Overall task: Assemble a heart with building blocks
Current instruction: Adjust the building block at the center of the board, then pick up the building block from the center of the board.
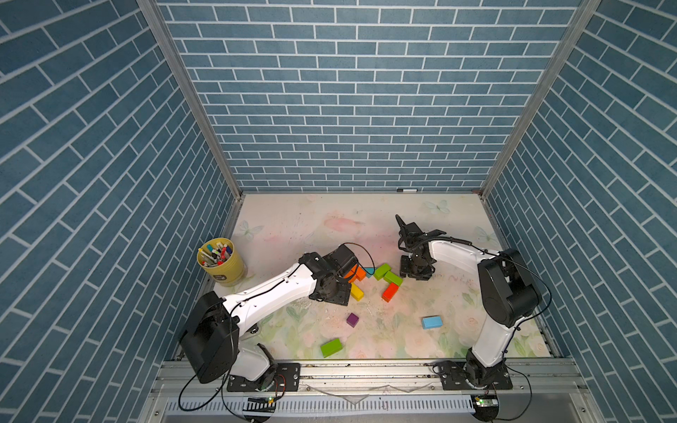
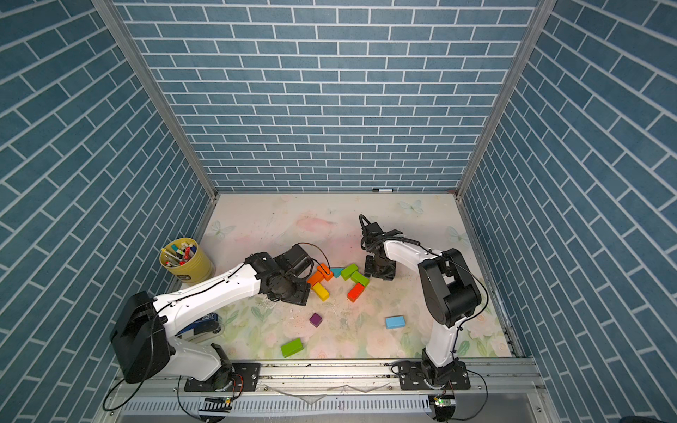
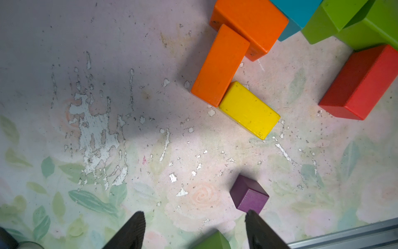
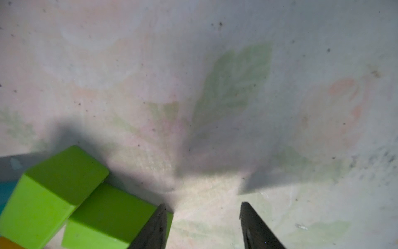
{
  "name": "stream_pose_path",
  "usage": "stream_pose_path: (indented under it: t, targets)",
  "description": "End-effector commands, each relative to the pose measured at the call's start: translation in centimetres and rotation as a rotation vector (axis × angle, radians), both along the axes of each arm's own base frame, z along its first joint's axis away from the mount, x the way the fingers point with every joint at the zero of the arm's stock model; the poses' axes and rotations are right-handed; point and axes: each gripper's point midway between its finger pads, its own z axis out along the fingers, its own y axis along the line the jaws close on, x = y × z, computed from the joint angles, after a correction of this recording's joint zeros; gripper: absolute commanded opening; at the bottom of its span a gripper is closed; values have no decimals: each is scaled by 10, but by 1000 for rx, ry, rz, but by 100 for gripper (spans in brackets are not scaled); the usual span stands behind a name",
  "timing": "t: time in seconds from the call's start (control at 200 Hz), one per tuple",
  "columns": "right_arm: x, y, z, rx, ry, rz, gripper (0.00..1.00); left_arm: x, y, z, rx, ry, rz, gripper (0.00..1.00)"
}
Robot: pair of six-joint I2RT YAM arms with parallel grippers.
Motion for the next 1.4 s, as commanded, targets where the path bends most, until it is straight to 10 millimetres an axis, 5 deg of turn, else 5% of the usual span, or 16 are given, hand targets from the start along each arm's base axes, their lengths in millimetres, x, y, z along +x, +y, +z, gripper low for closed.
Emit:
stream_pose_path:
  t: [0.0,0.56,0.895,1.395]
  targets:
    - [-6,-3,0,-36,14,28,56,-2,4,-7,14,17,0,76]
    - [-10,0,5,-37,-8,42,55,-13,8,-20,30,65,-26,76]
    - [-13,-25,63,-76,-127,-31,57,-83,8,-30,101,161,-222,81]
    - [-40,-46,72,-47,-118,-98,56,-130,2,-46,128,254,-356,79]
